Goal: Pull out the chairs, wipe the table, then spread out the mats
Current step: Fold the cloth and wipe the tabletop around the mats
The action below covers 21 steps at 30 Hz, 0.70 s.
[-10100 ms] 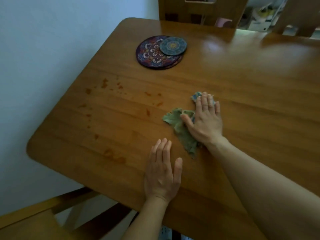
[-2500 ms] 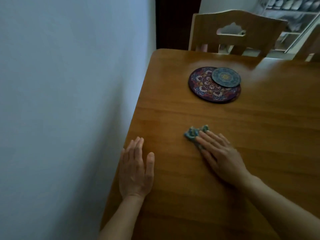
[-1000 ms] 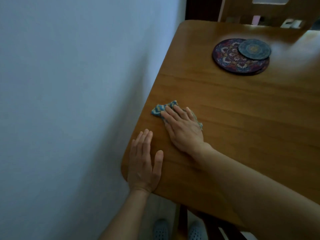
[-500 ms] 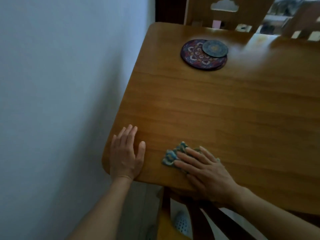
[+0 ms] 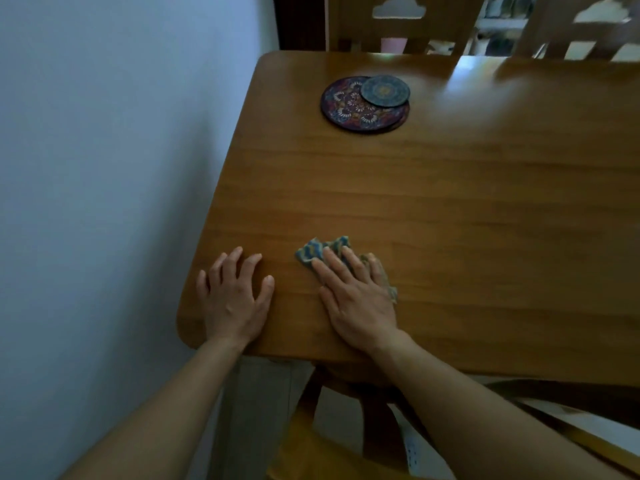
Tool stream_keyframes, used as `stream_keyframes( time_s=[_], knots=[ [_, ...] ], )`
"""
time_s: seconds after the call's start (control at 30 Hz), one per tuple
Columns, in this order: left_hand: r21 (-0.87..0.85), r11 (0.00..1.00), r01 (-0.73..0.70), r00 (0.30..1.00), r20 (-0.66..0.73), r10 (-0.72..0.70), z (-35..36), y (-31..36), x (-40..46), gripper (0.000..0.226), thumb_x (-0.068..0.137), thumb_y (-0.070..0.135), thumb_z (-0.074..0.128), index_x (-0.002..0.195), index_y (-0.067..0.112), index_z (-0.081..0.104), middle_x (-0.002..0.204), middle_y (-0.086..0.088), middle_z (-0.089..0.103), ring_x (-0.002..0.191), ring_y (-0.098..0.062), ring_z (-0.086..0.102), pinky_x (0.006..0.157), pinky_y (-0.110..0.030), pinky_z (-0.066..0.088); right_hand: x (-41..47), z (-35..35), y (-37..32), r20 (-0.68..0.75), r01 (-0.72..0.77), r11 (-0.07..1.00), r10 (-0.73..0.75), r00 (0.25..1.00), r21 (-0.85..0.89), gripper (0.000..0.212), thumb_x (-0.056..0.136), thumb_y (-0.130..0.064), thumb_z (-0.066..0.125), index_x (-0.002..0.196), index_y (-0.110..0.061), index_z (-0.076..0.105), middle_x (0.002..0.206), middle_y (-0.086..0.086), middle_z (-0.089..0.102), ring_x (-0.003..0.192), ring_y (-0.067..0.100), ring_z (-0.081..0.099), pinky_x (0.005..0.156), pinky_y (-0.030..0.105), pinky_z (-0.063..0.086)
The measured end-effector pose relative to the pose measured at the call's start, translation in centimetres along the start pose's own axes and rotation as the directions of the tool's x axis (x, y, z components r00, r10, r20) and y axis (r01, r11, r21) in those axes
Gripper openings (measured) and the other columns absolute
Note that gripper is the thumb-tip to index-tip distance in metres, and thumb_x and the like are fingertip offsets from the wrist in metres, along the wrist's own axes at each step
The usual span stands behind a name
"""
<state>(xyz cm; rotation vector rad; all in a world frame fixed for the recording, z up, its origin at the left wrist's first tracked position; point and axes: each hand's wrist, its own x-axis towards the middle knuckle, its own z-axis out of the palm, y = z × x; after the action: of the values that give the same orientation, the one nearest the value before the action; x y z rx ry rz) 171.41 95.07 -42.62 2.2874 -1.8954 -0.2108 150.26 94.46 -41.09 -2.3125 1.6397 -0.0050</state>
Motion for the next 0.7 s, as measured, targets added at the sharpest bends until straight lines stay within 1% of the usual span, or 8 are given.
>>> stream_keyframes(
  time_s=[0.07, 0.13, 0.27, 0.37, 0.47, 0.53, 0.6, 0.7],
  knots=[
    [-0.045, 0.999, -0.007, 0.999, -0.041, 0.005, -0.2, 2.5, 0.5, 0.042, 0.094, 0.045, 0.048, 0.131, 0.024, 0.055, 0.143, -0.007, 0.045, 0.135, -0.026, 0.036, 0.116, -0.051, 0.018, 0.0, -0.4, 1.5, 0.029, 0.110, 0.994, -0.111, 0.993, 0.025, 0.050, 0.103, -0.047, 0.021, 0.153, -0.041, 0.019, 0.162, -0.014, 0.012, 0.151, 0.013, 0.000, 0.119, 0.039, -0.011],
    [-0.103, 0.992, -0.066, 0.997, -0.031, 0.064, -0.1, 6.4, 1.1, 0.044, 0.095, 0.045, 0.045, 0.134, 0.025, 0.051, 0.146, -0.005, 0.042, 0.137, -0.024, 0.034, 0.117, -0.049, 0.019, -0.3, -1.3, 4.4, 0.009, 0.136, 0.990, -0.136, 0.991, 0.029, 0.049, 0.103, -0.045, 0.021, 0.152, -0.041, 0.023, 0.162, -0.014, 0.017, 0.150, 0.012, 0.004, 0.119, 0.036, -0.010],
    [-0.209, 0.974, -0.091, 0.979, 0.163, 0.126, 1.1, 15.5, 1.9, 0.055, 0.098, 0.050, 0.039, 0.149, 0.034, 0.028, 0.160, 0.003, 0.016, 0.148, -0.017, 0.007, 0.122, -0.044, 0.005, -1.8, -3.3, 13.5, -0.068, -0.107, 0.994, 0.109, 0.992, 0.032, 0.052, 0.100, -0.049, 0.014, 0.151, -0.043, 0.023, 0.161, -0.015, 0.020, 0.150, 0.011, 0.008, 0.120, 0.037, -0.003],
    [-0.209, 0.972, -0.105, 0.954, 0.256, 0.158, 2.4, 22.5, 2.4, 0.063, 0.096, 0.057, 0.036, 0.153, 0.038, 0.015, 0.163, 0.007, 0.000, 0.149, -0.015, -0.007, 0.121, -0.043, -0.006, -3.7, -4.7, 22.8, -0.097, -0.306, 0.952, 0.307, 0.947, 0.031, 0.052, 0.100, -0.049, 0.017, 0.151, -0.044, 0.021, 0.161, -0.014, 0.018, 0.150, 0.011, 0.007, 0.120, 0.038, -0.001],
    [-0.206, 0.975, -0.079, 0.958, 0.256, 0.131, 3.9, 27.8, 3.0, 0.068, 0.095, 0.063, 0.034, 0.153, 0.037, 0.011, 0.163, 0.008, -0.003, 0.149, -0.015, -0.011, 0.120, -0.043, -0.009, -6.2, -6.1, 31.7, -0.120, -0.478, 0.877, 0.480, 0.869, 0.049, 0.050, 0.102, -0.045, 0.023, 0.152, -0.040, 0.021, 0.162, -0.011, 0.018, 0.150, 0.012, 0.011, 0.122, 0.043, 0.005],
    [-0.139, 0.989, -0.050, 0.975, 0.208, 0.078, 5.0, 29.5, 3.0, 0.068, 0.094, 0.065, 0.030, 0.153, 0.037, 0.011, 0.163, 0.008, -0.002, 0.149, -0.015, -0.011, 0.120, -0.045, -0.009, -7.6, -7.3, 36.2, -0.127, -0.561, 0.824, 0.566, 0.815, 0.073, 0.051, 0.102, -0.043, 0.027, 0.153, -0.037, 0.021, 0.162, -0.009, 0.019, 0.149, 0.015, 0.013, 0.121, 0.045, 0.008],
    [-0.045, 0.998, -0.054, 0.987, 0.149, 0.060, 5.5, 29.5, 2.4, 0.069, 0.094, 0.067, 0.025, 0.153, 0.037, 0.009, 0.164, 0.008, -0.001, 0.150, -0.016, -0.010, 0.120, -0.047, -0.008, -7.7, -8.2, 38.6, -0.149, -0.630, 0.770, 0.638, 0.755, 0.105, 0.052, 0.102, -0.042, 0.028, 0.153, -0.034, 0.022, 0.162, -0.006, 0.021, 0.149, 0.018, 0.015, 0.121, 0.046, 0.008],
    [-0.013, 0.998, -0.057, 0.992, 0.108, 0.058, 6.2, 29.8, 2.3, 0.068, 0.093, 0.067, 0.021, 0.153, 0.037, 0.009, 0.164, 0.008, 0.000, 0.150, -0.017, -0.009, 0.120, -0.047, -0.006, -3.9, -9.6, 40.2, -0.176, -0.699, 0.700, 0.714, 0.678, 0.148, 0.052, 0.102, -0.042, 0.026, 0.153, -0.030, 0.025, 0.162, -0.004, 0.021, 0.149, 0.021, 0.014, 0.121, 0.046, 0.005]
  ],
)
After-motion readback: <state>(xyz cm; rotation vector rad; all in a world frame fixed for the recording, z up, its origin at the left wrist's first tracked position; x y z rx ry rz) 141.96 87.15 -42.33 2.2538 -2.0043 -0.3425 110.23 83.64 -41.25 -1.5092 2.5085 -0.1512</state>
